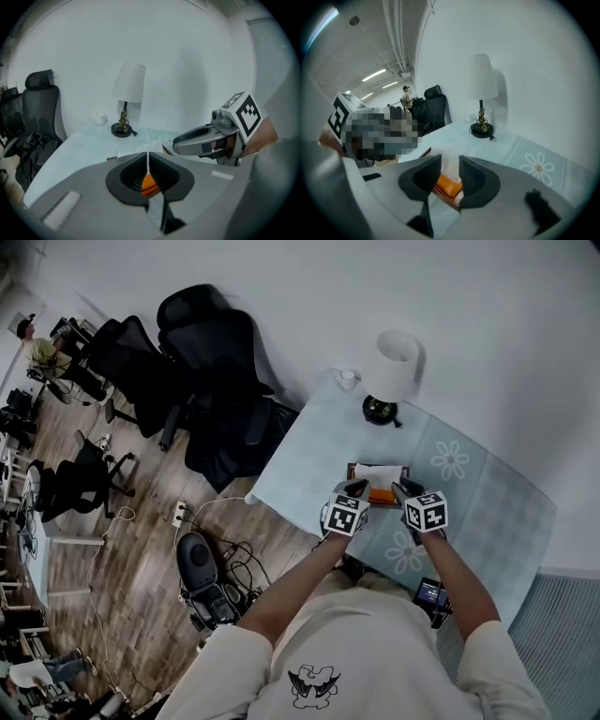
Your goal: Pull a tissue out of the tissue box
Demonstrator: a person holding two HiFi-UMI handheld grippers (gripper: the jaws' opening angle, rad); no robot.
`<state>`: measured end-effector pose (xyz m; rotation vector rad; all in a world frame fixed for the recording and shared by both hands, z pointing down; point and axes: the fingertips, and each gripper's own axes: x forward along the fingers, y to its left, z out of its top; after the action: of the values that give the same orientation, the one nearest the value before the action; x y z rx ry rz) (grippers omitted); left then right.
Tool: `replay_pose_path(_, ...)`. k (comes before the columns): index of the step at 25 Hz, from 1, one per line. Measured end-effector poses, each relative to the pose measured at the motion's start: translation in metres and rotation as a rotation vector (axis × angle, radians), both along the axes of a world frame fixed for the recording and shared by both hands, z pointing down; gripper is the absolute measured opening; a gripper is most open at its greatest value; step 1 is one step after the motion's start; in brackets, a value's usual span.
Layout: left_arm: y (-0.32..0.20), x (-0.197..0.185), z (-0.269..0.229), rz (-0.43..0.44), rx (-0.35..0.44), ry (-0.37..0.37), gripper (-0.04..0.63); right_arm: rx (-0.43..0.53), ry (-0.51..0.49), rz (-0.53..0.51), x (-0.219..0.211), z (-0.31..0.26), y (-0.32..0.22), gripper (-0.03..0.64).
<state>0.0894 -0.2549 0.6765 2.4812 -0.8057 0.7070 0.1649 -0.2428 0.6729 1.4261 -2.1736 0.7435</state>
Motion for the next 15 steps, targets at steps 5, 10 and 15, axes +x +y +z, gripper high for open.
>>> replay_pose_path(5,-0.003,0.001,0.009,-0.004,-0.031,-0.016,0.044,-0.072,0.016,-0.006,0.002,0.024,-0.009,0.169)
replay_pose_path(10,-0.004,0.001,0.013,-0.014,-0.049,-0.014,0.052,-0.117,0.026,0.006,0.008,0.039,-0.016,0.195)
replay_pose_path(15,-0.008,0.000,0.011,-0.010,-0.051,-0.013,0.054,-0.127,0.041,0.004,0.014,0.044,-0.026,0.199)
